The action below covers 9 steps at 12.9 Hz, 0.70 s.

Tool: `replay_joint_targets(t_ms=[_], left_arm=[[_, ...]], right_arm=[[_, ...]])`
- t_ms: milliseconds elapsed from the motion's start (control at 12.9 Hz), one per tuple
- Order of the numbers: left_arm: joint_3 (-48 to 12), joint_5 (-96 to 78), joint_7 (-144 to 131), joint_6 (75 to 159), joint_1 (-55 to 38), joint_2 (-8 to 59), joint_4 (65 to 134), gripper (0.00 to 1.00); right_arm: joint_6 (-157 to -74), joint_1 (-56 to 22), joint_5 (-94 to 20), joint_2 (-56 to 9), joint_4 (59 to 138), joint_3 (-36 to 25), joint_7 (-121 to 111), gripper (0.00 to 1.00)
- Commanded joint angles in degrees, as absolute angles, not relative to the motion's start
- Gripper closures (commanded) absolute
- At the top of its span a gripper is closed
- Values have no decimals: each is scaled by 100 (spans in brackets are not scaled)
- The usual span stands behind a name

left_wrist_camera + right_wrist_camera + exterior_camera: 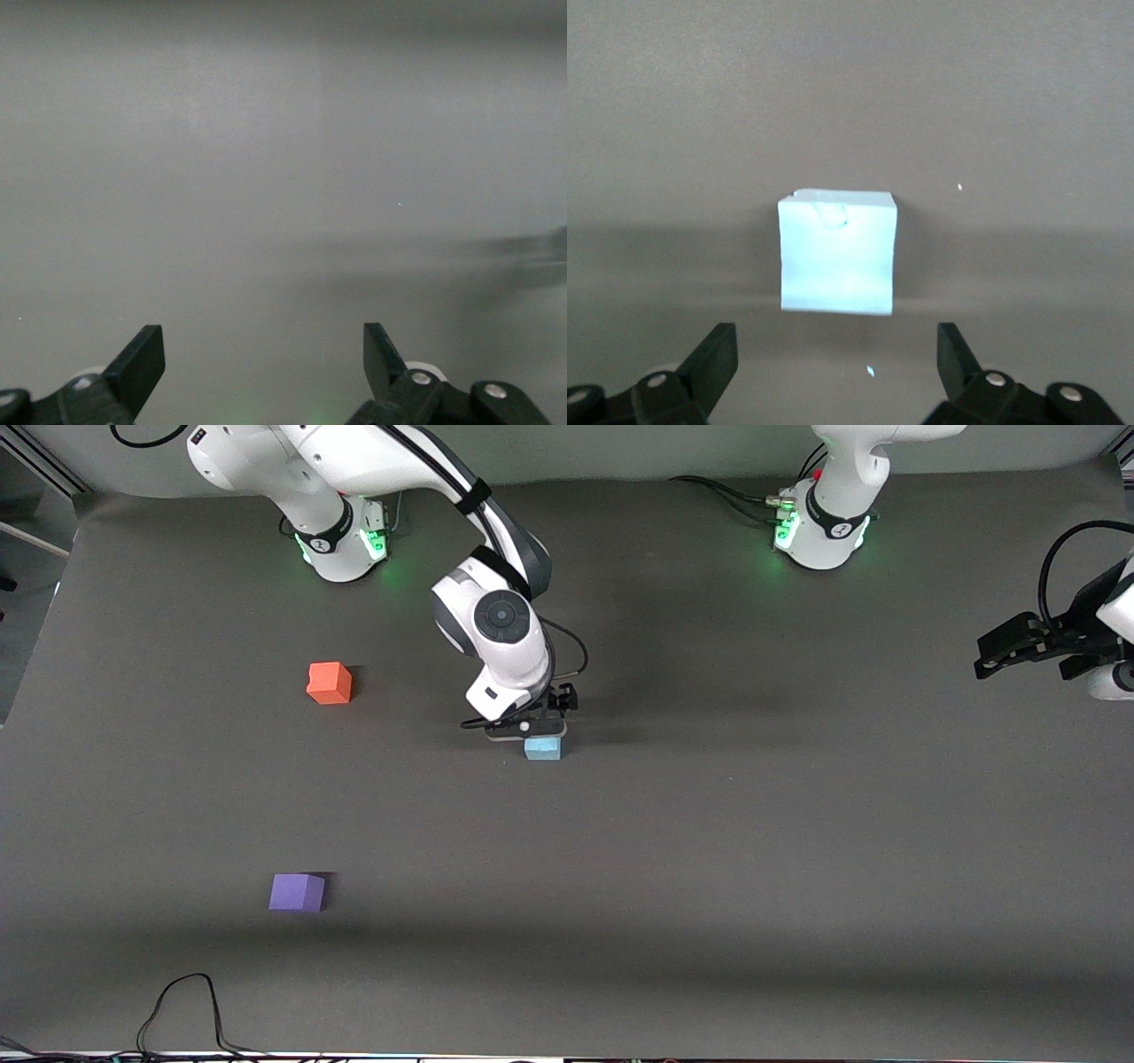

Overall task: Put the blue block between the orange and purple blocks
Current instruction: 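Lower the right gripper and close it on the blue cube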

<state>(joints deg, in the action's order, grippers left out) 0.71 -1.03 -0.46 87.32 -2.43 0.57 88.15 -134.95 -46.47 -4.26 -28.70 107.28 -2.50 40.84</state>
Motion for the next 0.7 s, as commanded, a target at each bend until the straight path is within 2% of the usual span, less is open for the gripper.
replay_joint_targets(t_ms=[0,232,618], left_arm=[[176,-26,70,8649,-343,-79,8903,0],[176,-26,88,8657,-334,-62,8903,0],[193,-26,97,8675,-325,-44,8921,0]], right_arm=[[-13920,-4632,-413,-3215,10661,-299,4061,0],[-14589,-4614,-439,-3664,10635,-308,4139,0],[-14625,-4614,-448,-3691,10626,-308,4377,1]])
